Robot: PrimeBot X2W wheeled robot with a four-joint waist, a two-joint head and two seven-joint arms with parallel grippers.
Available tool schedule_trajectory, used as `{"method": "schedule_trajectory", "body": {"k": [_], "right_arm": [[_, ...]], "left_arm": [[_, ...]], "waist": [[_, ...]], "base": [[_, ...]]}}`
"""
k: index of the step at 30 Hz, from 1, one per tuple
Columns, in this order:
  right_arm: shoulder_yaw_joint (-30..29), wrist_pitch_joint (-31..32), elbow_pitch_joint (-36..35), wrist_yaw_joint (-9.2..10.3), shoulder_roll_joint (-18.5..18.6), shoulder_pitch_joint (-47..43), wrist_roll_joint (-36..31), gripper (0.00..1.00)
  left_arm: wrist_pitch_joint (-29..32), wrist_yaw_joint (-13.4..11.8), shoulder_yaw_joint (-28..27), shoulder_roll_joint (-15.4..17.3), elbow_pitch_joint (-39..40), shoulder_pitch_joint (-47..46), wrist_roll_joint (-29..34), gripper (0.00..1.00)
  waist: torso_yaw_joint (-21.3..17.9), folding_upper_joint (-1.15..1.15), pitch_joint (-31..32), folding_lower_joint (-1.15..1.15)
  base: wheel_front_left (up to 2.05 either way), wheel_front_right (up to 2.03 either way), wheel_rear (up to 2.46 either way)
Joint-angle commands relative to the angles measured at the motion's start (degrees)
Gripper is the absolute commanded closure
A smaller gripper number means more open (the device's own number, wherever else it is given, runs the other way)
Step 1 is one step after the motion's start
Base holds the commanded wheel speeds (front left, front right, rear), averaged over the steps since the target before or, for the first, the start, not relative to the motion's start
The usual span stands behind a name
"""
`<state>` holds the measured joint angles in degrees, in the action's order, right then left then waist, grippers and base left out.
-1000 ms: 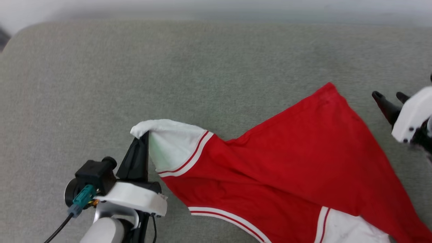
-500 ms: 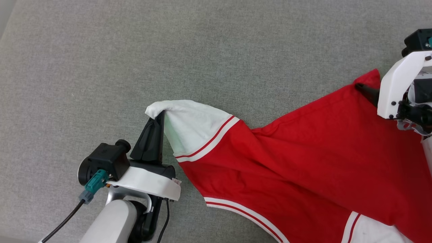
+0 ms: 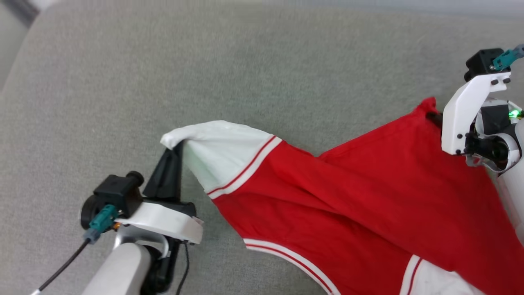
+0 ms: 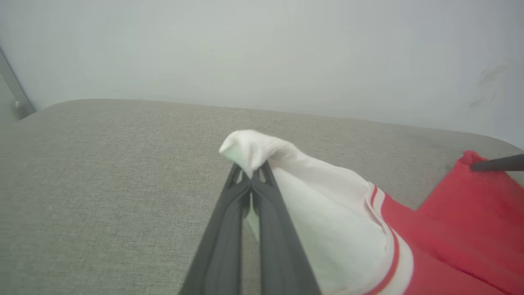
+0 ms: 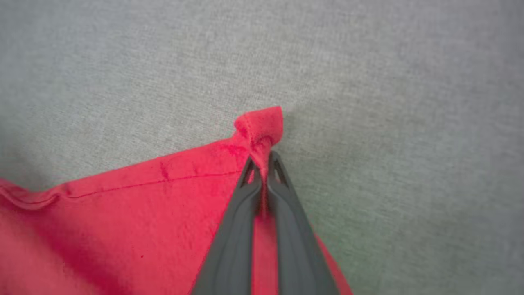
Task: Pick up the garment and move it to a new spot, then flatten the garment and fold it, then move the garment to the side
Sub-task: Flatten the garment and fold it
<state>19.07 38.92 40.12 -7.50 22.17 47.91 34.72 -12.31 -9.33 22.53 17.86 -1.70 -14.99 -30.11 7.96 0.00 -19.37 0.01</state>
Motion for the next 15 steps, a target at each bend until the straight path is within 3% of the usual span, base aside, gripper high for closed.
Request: {"method": "schedule_trajectory", "body": {"k": [1, 9, 15], "right_arm": [[0.20, -1.38, -0.69, 0.02, 0.54, -0.35, 0.45, 1.00], [0.60, -12.30, -4.10, 0.02, 0.38, -3.14, -2.30, 1.00], [-1.25, -16.09, -3.97, 0.02, -0.83, -3.11, -4.58, 1.00]], "left_arm": [[0.21, -0.23, -0.53, 0.99, -0.12, 0.13, -0.09, 1.00], [3.90, -0.26, -4.07, 5.51, -0.21, -3.39, -1.47, 1.00], [5.64, 1.25, -5.63, 6.29, -4.70, -10.61, -3.07, 1.00]], "waist": [[-1.33, 0.00, 3.19, -0.01], [-6.45, 0.00, 12.29, -0.01], [-9.12, 0.00, 14.51, -0.01]], "base": [[0.00, 0.00, 0.00], [0.00, 0.00, 0.00], [0.00, 0.00, 0.00]]}}
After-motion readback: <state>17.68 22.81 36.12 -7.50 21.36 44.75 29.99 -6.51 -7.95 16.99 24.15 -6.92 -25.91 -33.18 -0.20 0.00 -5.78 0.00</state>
